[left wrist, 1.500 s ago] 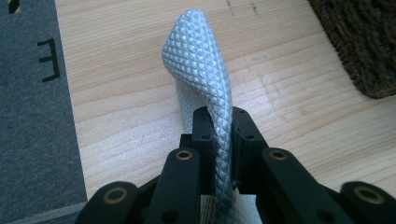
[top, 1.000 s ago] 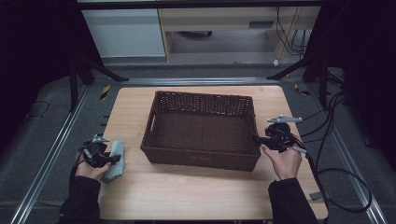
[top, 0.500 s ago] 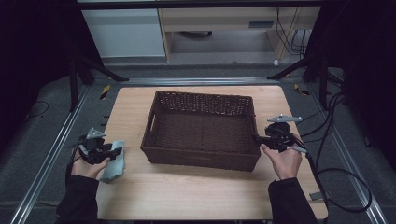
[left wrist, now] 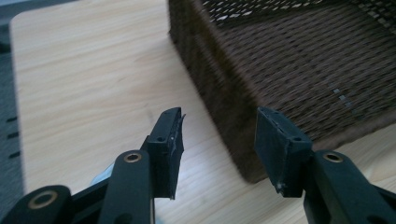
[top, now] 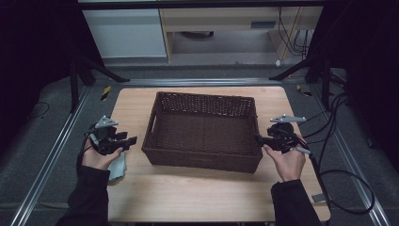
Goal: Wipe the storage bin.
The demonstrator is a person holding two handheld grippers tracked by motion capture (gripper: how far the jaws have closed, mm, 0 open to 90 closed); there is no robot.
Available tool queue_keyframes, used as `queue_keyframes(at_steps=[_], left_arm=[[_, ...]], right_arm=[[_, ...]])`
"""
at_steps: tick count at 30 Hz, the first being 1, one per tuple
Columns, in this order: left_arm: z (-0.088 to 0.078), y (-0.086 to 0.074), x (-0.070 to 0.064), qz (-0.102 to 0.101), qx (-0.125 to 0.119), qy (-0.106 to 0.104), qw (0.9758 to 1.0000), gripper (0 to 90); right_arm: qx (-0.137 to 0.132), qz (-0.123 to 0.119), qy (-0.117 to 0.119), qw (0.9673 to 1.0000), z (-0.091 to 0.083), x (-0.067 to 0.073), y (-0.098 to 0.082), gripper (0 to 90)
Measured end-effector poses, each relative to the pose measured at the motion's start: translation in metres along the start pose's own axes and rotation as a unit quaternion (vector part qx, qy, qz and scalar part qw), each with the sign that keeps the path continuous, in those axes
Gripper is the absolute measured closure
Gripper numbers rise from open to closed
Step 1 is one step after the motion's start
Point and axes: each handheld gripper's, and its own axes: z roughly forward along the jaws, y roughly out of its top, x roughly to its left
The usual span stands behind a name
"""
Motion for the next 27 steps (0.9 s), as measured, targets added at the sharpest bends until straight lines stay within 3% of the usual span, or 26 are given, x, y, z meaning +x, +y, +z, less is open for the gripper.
queue_keyframes(at_steps=[9,17,27], left_arm=[[0.018,0.009,-0.022,0.018,0.007,-0.026,0.9995,53.1],[0.032,0.002,-0.020,0.021,0.028,-0.020,0.9992,64.3],[0.035,-0.003,-0.023,0.009,0.033,-0.017,0.9993,68.1]], right_arm=[[0.014,-0.004,0.013,0.9998,0.001,0.003,-0.001,49.2],[0.038,-0.014,0.017,0.9991,0.008,0.008,-0.003,66.3],[0.029,-0.002,0.002,0.9996,0.014,0.008,-0.002,69.8]])
